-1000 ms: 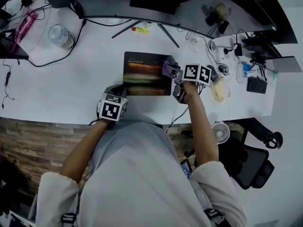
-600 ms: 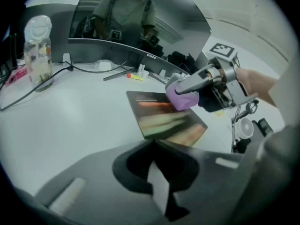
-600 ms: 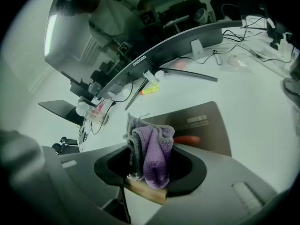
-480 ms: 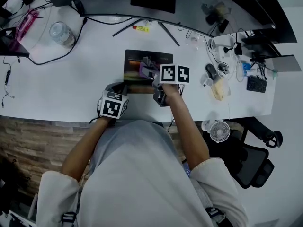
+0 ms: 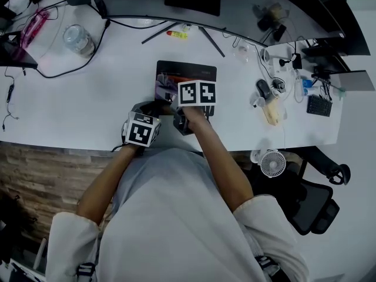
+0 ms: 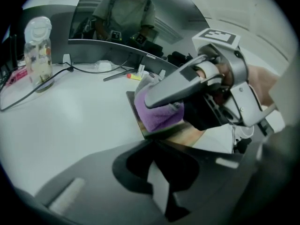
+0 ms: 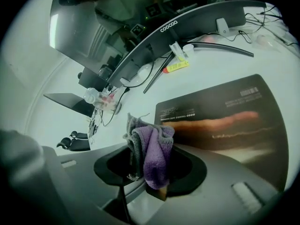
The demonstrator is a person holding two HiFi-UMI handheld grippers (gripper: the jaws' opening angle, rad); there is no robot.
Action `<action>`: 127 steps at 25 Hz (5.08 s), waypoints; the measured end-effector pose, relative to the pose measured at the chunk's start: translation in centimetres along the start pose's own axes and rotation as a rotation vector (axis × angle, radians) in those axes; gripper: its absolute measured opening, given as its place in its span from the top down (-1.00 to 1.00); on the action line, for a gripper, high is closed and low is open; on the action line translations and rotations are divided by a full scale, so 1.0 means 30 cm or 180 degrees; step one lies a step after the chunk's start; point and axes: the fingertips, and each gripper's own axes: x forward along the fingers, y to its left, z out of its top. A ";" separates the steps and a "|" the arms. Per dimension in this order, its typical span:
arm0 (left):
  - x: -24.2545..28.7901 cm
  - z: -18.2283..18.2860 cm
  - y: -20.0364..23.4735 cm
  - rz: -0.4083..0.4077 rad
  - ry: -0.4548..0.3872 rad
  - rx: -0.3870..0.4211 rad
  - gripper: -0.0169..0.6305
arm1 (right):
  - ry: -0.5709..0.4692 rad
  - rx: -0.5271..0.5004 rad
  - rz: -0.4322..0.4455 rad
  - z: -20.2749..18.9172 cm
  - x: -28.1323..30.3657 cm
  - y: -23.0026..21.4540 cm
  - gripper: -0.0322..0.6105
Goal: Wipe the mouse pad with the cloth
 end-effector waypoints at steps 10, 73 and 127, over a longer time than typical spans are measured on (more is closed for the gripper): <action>-0.002 0.001 0.000 -0.0019 0.0012 -0.0017 0.95 | 0.0034 0.0100 0.0080 -0.020 0.033 -0.005 0.27; -0.001 -0.002 0.000 0.0015 0.0002 0.0000 0.95 | -0.0206 0.0443 -0.0344 -0.026 -0.313 -0.430 0.23; -0.017 -0.029 0.008 -0.0005 0.0076 -0.0109 0.95 | -0.0151 0.0026 -0.0074 -0.115 -0.168 -0.057 0.25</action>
